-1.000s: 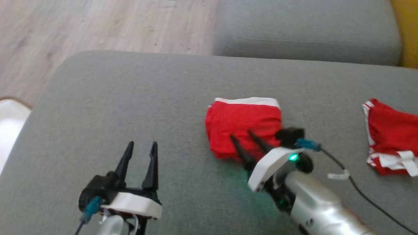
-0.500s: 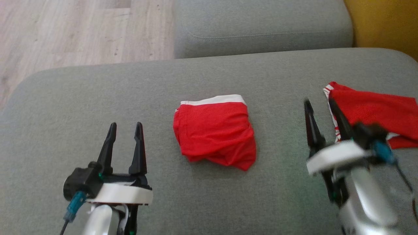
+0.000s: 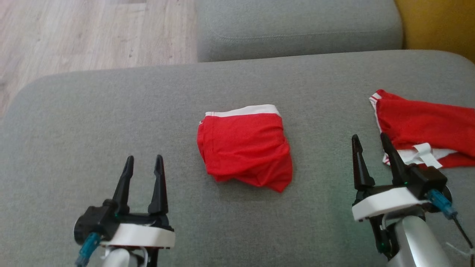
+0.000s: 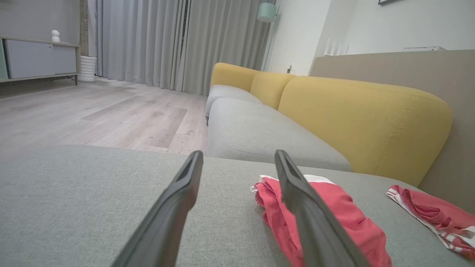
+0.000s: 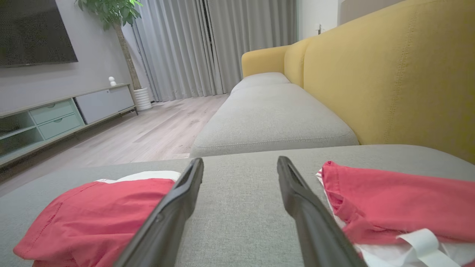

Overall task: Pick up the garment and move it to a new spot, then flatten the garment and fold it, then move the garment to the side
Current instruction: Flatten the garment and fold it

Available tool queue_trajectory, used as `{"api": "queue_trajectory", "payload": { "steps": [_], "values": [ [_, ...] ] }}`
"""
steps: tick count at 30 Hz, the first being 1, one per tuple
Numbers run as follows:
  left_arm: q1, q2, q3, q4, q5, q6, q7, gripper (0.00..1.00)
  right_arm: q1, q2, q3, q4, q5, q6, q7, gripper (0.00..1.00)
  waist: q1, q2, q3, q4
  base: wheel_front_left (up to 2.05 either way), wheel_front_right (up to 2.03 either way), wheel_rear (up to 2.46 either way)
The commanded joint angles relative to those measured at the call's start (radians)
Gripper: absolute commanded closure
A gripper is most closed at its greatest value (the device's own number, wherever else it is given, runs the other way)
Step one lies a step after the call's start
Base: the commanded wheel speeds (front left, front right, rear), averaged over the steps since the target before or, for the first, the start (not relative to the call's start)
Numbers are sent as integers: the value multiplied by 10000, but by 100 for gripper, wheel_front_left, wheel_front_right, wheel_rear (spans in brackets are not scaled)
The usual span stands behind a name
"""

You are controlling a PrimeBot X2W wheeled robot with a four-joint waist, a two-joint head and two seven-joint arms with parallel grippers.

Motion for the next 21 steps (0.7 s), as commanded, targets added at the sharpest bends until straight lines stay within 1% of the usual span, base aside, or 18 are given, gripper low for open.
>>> {"api": "queue_trajectory", "payload": {
  "steps": [1,2,5,11,12,16,17,21],
  "values": [
    [-554,17,139,-353,102,-54,-80,0,-537,33,290,-360,-58,67,-108,45,0,0,178,199,0,0,0],
    [-617,17,77,-366,101,-67,-80,0,-653,33,326,-360,-112,67,-108,100,0,0,260,289,0,0,0],
    [-778,17,-64,-362,87,-93,-80,0,-1052,34,492,-227,-184,67,-108,100,0,0,549,627,0,0,0],
    [-1096,17,-319,-273,40,-128,-80,0,-2041,34,718,618,-614,67,106,100,0,0,1130,1490,0,0,0],
    [-1096,17,-319,-273,40,-128,-80,0,-2041,34,718,618,-614,67,106,100,0,0,1130,1490,0,0,0],
    [-1228,17,-465,-209,-90,-105,-80,0,-2754,35,746,1641,-664,67,439,100,0,0,1405,2039,0,0,0],
    [-1281,17,-578,-203,-104,-91,-80,0,-3103,35,721,2271,-657,67,582,100,0,0,1544,2292,0,0,0],
    [-1369,17,-733,-189,-172,-27,-80,0,-3692,35,799,3506,-738,67,664,100,0,0,1774,2683,0,0,0]
  ]
}}
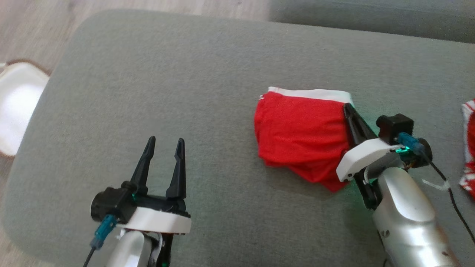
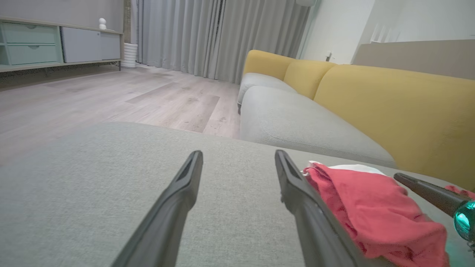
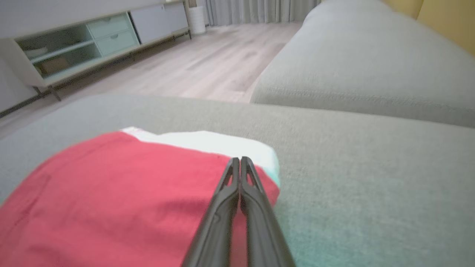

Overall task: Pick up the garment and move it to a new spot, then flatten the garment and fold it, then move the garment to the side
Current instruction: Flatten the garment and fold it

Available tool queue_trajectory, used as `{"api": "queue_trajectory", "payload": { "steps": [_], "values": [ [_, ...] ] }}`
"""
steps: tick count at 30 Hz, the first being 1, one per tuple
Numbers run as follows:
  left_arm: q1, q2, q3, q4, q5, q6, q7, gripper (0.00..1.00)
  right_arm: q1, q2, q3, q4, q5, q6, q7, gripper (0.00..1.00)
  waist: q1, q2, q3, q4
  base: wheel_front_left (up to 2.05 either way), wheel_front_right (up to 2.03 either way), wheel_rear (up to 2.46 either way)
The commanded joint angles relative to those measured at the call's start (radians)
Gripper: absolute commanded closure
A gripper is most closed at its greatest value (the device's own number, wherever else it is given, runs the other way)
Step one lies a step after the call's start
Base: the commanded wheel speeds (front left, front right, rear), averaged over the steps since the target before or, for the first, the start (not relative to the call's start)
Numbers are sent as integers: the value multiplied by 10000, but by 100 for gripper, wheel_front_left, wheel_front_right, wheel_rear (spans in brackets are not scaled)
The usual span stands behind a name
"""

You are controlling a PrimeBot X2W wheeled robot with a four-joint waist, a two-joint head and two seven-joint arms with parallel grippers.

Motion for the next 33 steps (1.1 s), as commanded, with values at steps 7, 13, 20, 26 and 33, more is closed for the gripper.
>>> {"api": "queue_trajectory", "payload": {
  "steps": [7,13,20,26,33],
  "values": [
    [-631,28,149,-203,-139,109,-80,0,-846,60,66,1586,-393,65,273,100,-2,0,256,510,0,0,0],
    [-628,28,92,-135,-187,157,-80,0,-1286,60,1115,1345,568,65,-498,100,-2,0,67,548,0,0,0],
    [-702,28,-42,-157,-231,132,-80,0,-1436,60,3045,1304,1505,65,-277,100,-2,0,157,739,0,0,0],
    [-757,28,-100,-159,-273,139,-80,0,-1500,60,3909,1839,1667,65,211,100,-2,0,267,975,0,0,0],
    [-723,28,34,-91,-253,157,-80,0,-1567,60,4516,1188,2398,65,-322,100,-2,0,218,935,0,0,0]
  ]
}}
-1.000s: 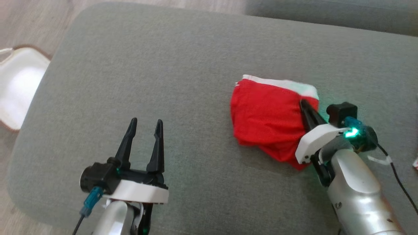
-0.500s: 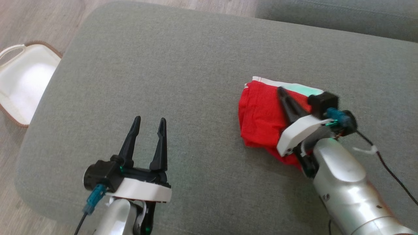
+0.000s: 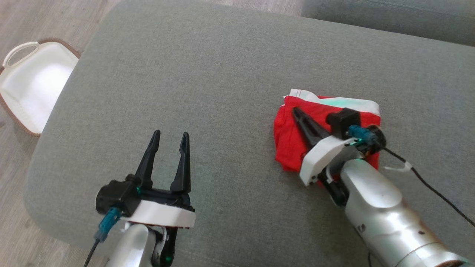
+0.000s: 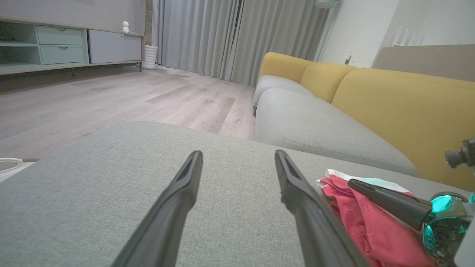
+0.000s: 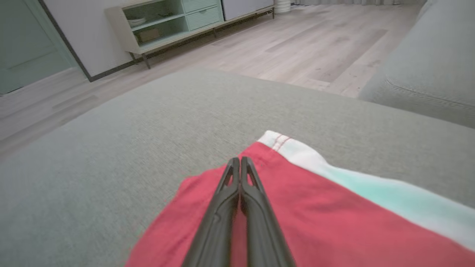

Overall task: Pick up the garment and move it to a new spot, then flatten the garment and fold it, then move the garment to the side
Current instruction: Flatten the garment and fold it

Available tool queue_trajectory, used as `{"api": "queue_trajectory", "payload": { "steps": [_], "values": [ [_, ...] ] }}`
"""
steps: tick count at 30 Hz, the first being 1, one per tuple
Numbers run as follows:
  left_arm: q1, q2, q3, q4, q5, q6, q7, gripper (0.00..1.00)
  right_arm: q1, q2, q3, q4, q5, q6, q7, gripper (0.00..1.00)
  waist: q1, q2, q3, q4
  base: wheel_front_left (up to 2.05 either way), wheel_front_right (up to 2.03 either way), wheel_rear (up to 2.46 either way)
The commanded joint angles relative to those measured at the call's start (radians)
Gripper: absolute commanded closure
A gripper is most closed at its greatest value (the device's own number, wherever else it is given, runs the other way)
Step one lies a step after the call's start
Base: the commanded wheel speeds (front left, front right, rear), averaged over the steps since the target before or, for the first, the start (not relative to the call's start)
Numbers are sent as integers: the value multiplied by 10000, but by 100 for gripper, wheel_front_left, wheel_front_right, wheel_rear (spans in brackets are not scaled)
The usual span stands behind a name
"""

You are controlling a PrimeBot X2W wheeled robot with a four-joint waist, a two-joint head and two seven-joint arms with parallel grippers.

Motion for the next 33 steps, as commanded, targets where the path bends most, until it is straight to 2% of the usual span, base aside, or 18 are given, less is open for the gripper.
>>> {"api": "queue_trajectory", "payload": {
  "steps": [1,6,11,14,17,24,28,29,30,31,33],
  "values": [
    [-343,32,331,-262,-7,61,-80,0,-146,139,407,-333,214,65,-40,100,-1,0,-37,-35,0,0,0],
    [-362,32,253,-237,-69,87,-80,0,37,139,1385,-178,718,65,570,100,-1,0,-157,-232,0,0,0],
    [-301,32,497,-239,16,121,-80,0,-199,139,1058,-162,1022,65,3,100,-1,0,-373,-769,0,0,0],
    [-265,32,725,-278,97,70,-80,0,-281,139,454,-242,875,65,-344,100,-1,0,-576,-1189,0,0,0],
    [-308,32,836,-304,142,37,-80,0,-231,89,-254,-540,131,65,-480,100,-1,0,-744,-1618,0,0,0],
    [-381,32,1073,-231,257,82,-80,0,1374,-34,-2706,-2829,-1564,65,-500,100,-1,0,-1197,-2563,0,0,0],
    [-216,32,1184,-175,310,81,-80,0,2420,78,-3507,-3750,-1975,65,-501,100,-1,0,-1410,-2938,0,0,0],
    [-158,32,1202,-163,319,74,-80,0,2633,97,-3734,-3970,-2030,65,-502,73,-1,0,-1449,-3001,0,0,0],
    [-94,32,1224,-145,327,62,-80,0,2847,112,-3959,-4203,-2070,65,-502,26,-1,0,-1491,-3057,0,0,0],
    [-21,32,1254,-118,335,52,-80,0,3059,123,-4149,-4431,-2077,65,-502,0,-1,0,-1535,-3109,0,0,0],
    [139,32,1306,-67,343,33,-80,0,3503,131,-4278,-4870,-1881,65,-502,0,-1,0,-1619,-3187,0,0,0]
  ]
}}
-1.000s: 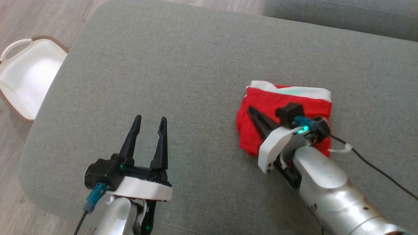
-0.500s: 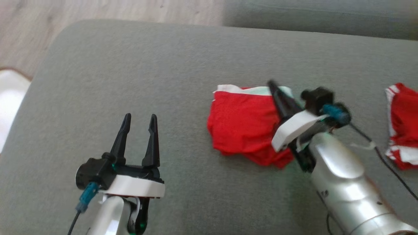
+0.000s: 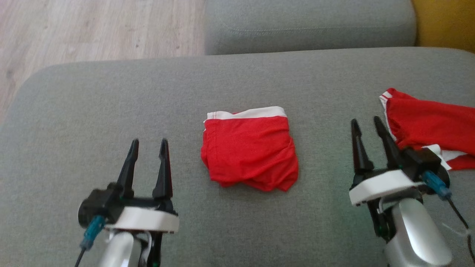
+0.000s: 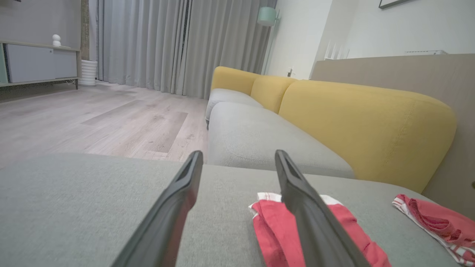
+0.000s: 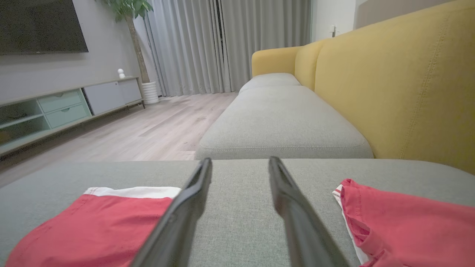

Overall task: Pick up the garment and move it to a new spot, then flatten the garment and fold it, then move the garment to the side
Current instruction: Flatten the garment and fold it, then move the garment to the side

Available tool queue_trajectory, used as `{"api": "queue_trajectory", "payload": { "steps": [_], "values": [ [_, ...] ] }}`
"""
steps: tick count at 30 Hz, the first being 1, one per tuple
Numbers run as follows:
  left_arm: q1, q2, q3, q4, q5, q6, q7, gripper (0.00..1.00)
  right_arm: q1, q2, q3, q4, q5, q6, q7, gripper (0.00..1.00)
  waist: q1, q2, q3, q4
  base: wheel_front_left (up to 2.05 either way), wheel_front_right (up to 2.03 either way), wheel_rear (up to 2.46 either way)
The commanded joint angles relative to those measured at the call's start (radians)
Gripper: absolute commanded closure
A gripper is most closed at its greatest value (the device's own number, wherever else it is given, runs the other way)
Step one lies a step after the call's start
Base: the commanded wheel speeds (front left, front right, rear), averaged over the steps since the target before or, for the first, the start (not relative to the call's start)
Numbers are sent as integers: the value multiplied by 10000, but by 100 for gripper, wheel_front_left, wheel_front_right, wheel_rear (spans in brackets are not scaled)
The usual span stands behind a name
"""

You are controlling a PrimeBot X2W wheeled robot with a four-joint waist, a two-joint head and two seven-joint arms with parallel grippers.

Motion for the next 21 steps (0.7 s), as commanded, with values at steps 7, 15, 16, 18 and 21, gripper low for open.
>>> {"api": "queue_trajectory", "payload": {
  "steps": [7,15,16,18,21],
  "values": [
    [280,37,536,-230,-72,41,-80,0,765,110,-56,-1078,567,67,-108,0,1,0,-289,-216,0,0,0],
    [352,37,450,-242,372,24,-80,0,858,111,-104,-1141,527,67,-108,0,1,0,-300,-148,0,0,0],
    [327,37,443,-255,372,18,-80,0,827,111,-112,-1114,497,67,-108,0,1,0,-266,-125,0,0,0],
    [251,37,412,-279,383,3,-80,0,708,111,-87,-1060,412,67,-104,0,1,0,-154,-61,0,0,0],
    [66,37,253,-317,419,-51,-80,0,344,111,-60,-842,359,67,243,0,1,0,156,159,0,0,0]
  ]
}}
